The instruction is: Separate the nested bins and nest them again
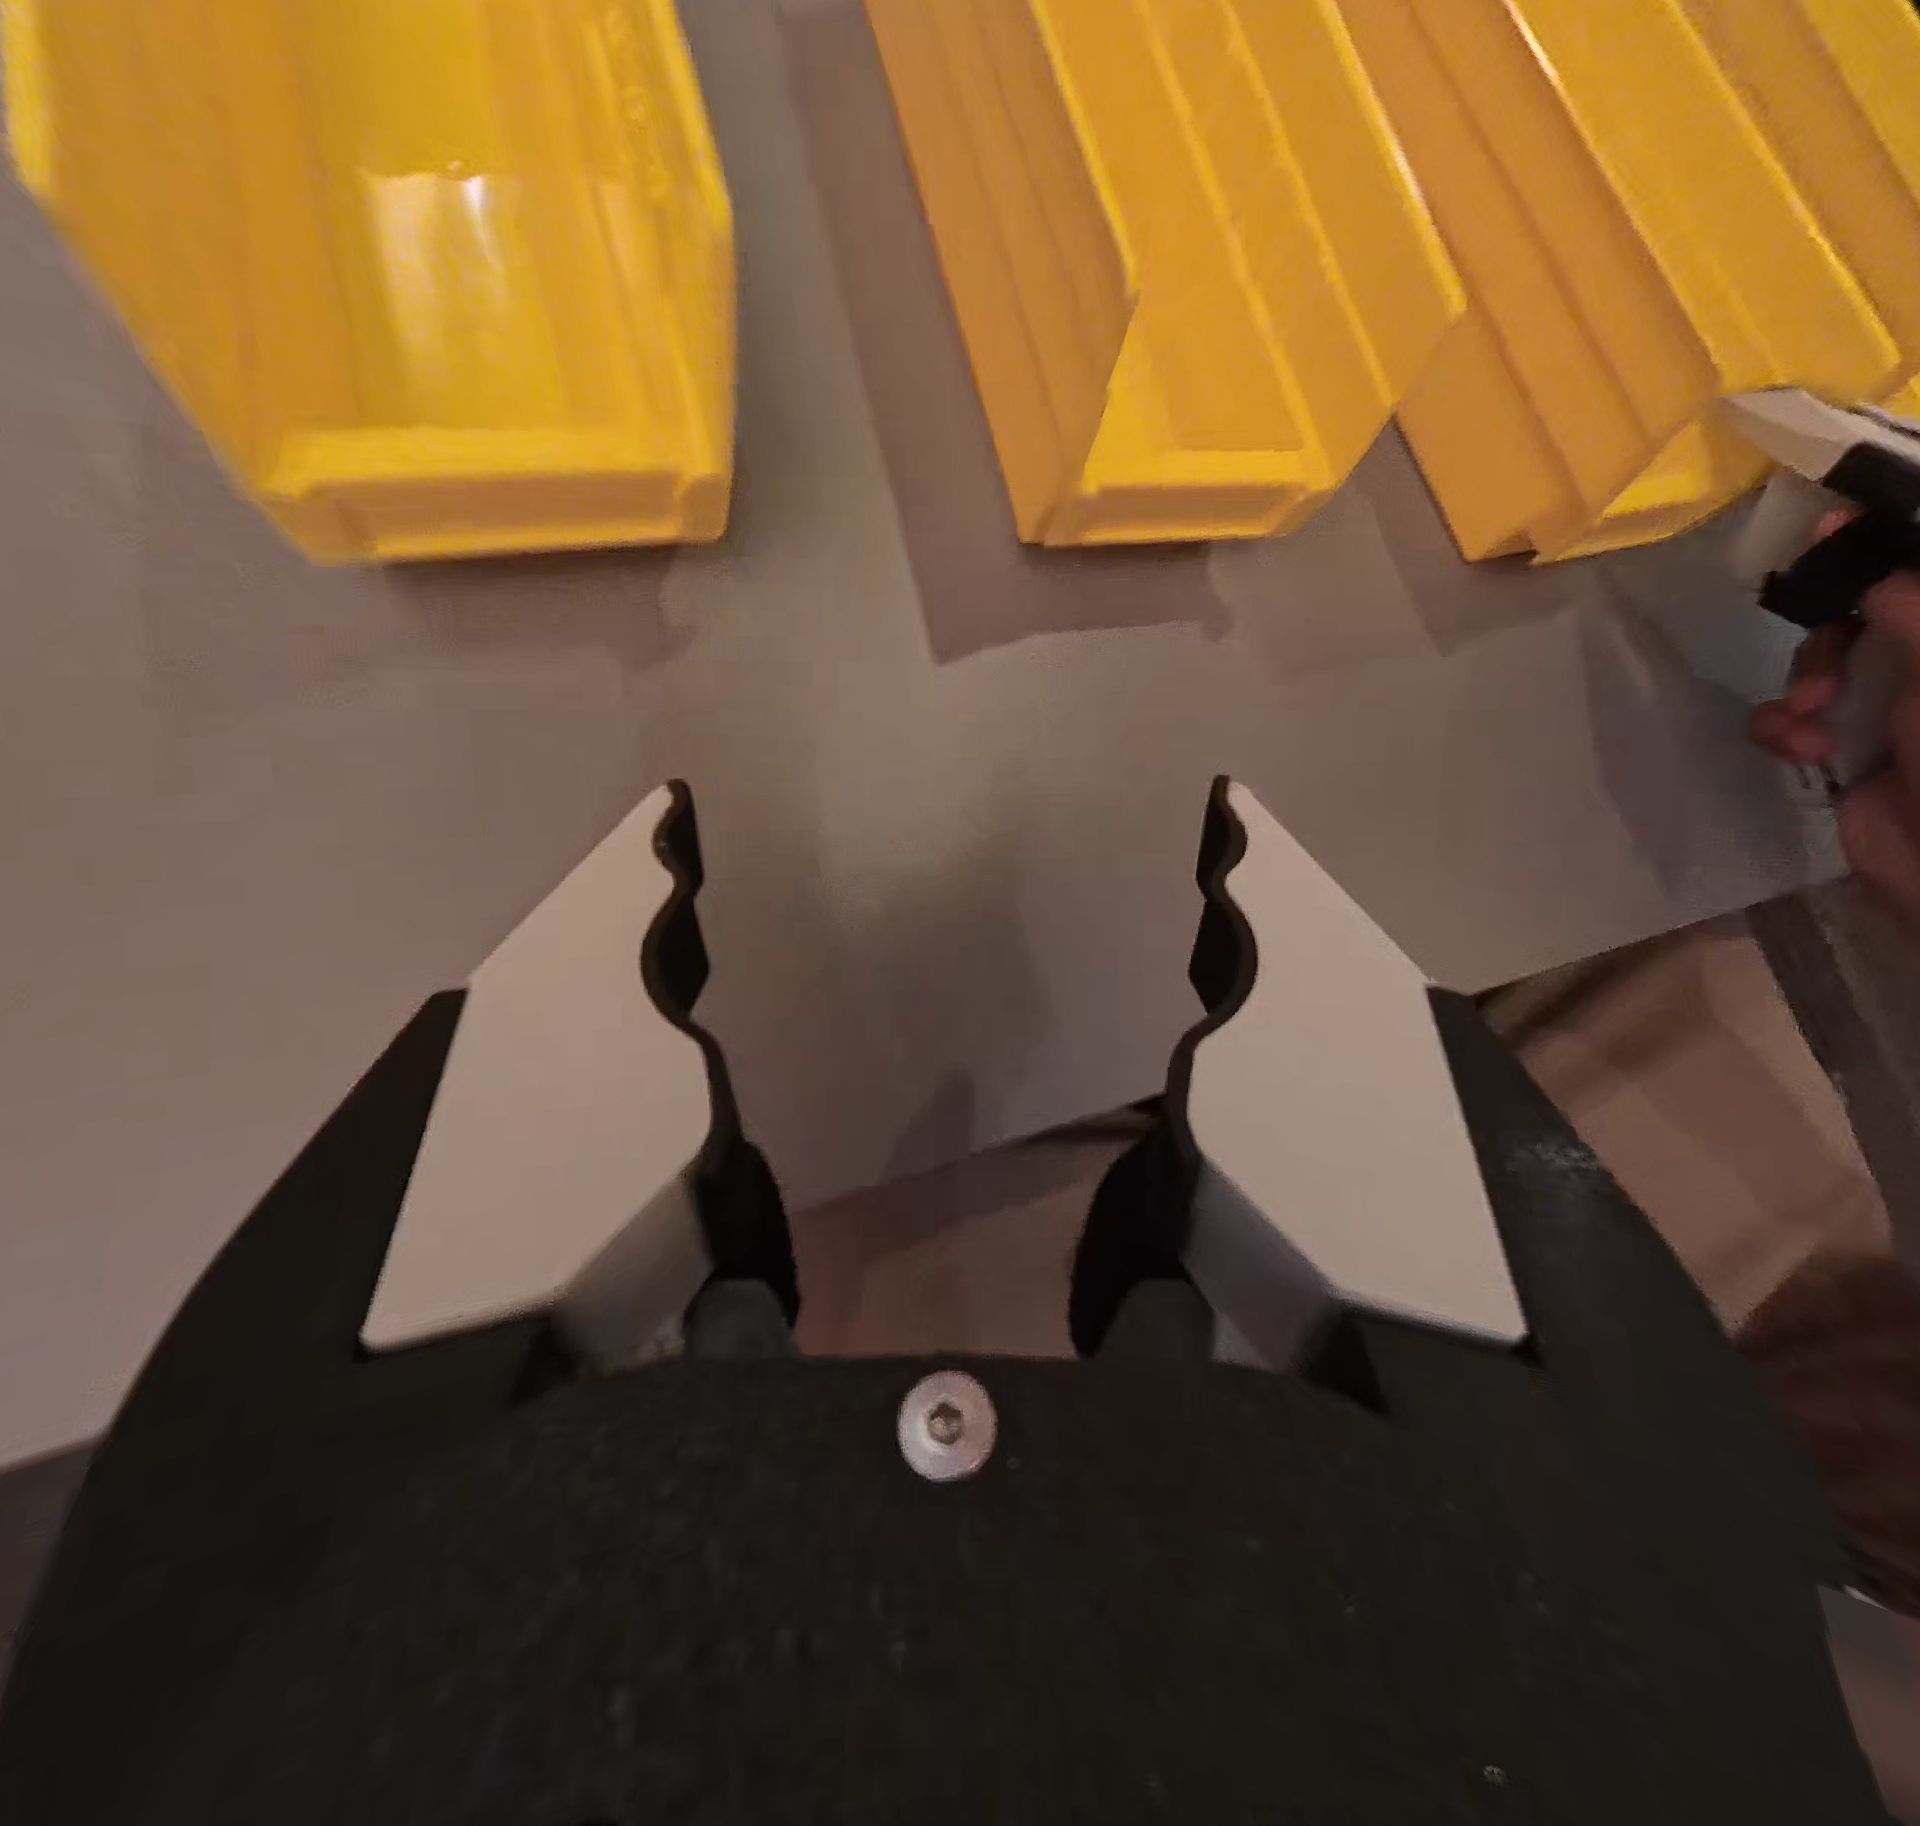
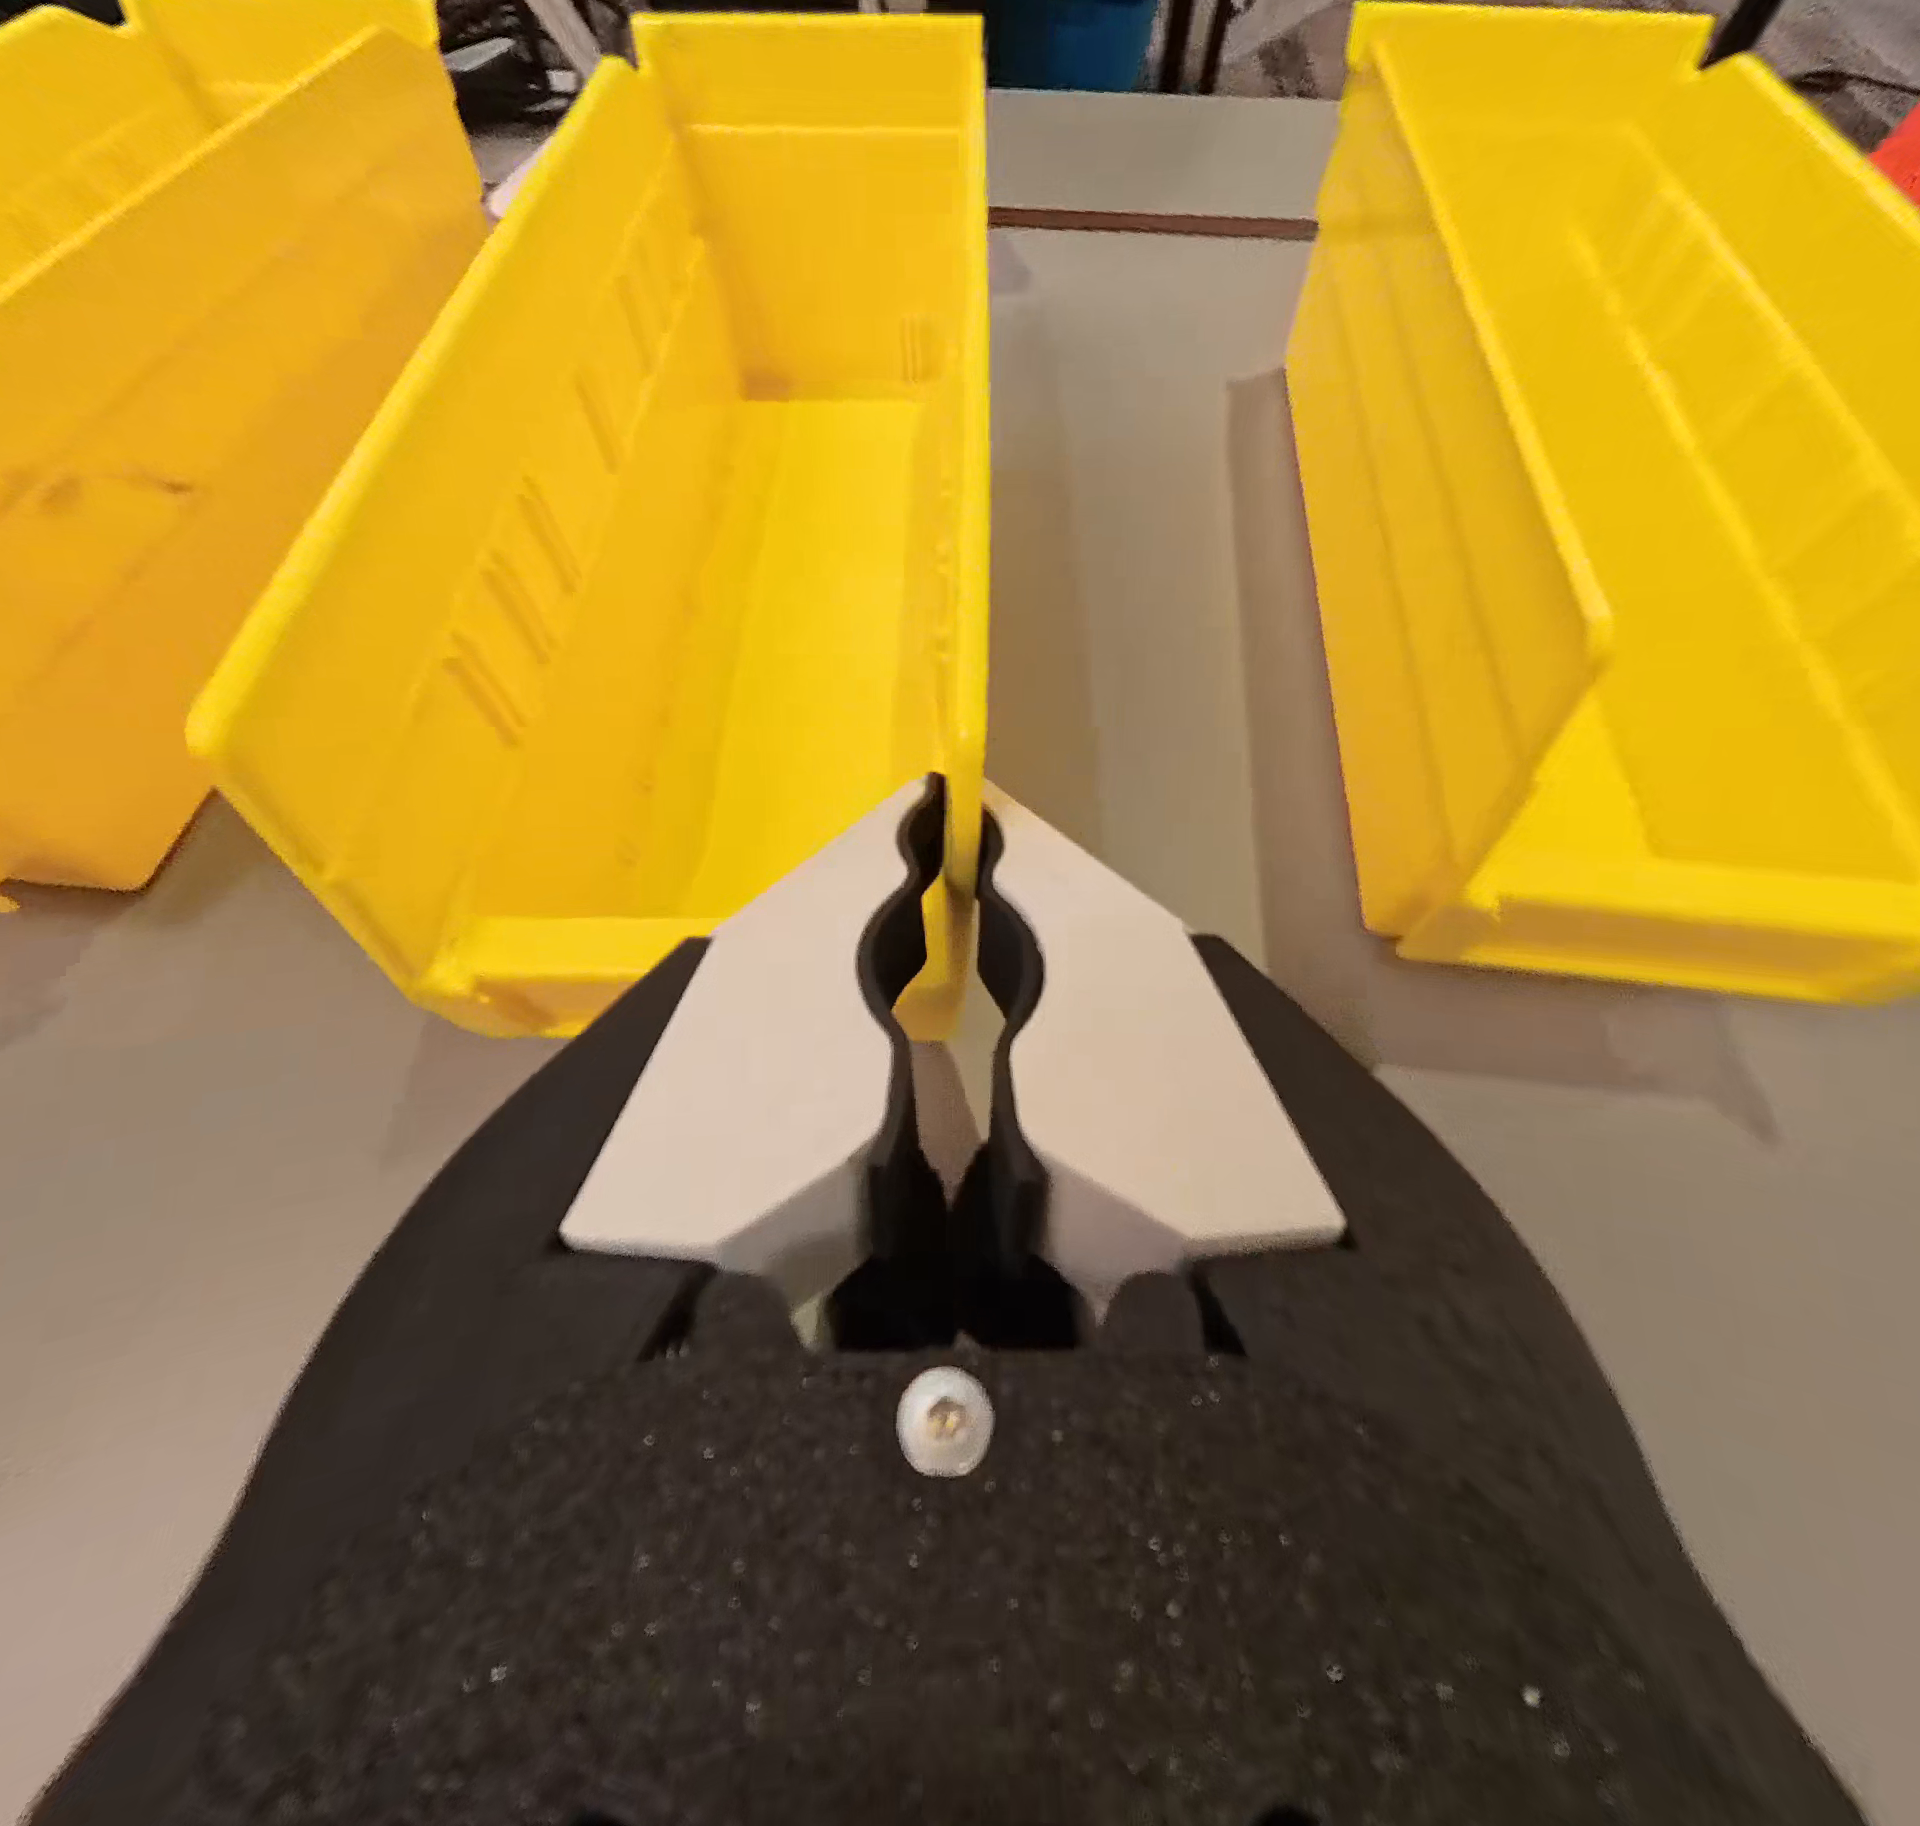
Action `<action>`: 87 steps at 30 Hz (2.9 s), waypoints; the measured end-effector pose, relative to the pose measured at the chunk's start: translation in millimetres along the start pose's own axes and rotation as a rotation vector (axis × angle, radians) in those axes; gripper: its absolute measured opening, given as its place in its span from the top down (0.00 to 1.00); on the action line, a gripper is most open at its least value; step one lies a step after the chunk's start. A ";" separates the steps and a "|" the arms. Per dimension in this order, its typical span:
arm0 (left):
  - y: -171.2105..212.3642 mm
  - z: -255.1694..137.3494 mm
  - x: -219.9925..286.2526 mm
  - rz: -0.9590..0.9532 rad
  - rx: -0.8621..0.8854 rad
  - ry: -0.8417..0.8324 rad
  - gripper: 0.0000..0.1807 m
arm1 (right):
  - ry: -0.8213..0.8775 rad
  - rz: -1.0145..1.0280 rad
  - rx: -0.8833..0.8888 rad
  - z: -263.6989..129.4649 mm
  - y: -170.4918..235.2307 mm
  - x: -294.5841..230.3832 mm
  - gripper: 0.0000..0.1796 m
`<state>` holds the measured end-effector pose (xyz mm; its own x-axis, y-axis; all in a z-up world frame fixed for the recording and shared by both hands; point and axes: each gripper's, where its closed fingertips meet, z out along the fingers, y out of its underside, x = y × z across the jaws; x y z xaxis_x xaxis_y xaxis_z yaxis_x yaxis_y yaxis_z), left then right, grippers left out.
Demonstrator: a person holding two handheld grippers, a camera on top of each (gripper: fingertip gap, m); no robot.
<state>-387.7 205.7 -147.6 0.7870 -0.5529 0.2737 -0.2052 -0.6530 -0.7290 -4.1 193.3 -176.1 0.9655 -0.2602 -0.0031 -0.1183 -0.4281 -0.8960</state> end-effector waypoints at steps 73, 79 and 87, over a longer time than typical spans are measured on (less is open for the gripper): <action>9.3 0.5 -18.6 0.133 0.082 -0.118 0.56 | -0.095 -0.158 0.106 -25.8 -19.0 11.1 0.66; 2.2 -6.2 -39.7 0.190 0.123 -0.242 0.56 | -0.112 -0.167 0.085 -18.8 -16.6 3.2 0.66; -8.3 -6.1 -30.5 0.288 0.223 -0.310 0.55 | -0.145 -0.126 0.093 -34.3 -21.8 1.2 0.66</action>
<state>-413.7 224.9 -146.1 0.8600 -0.4922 -0.1349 -0.3375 -0.3501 -0.8738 -8.3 172.6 -141.3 0.9954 -0.0795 0.0532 0.0206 -0.3654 -0.9306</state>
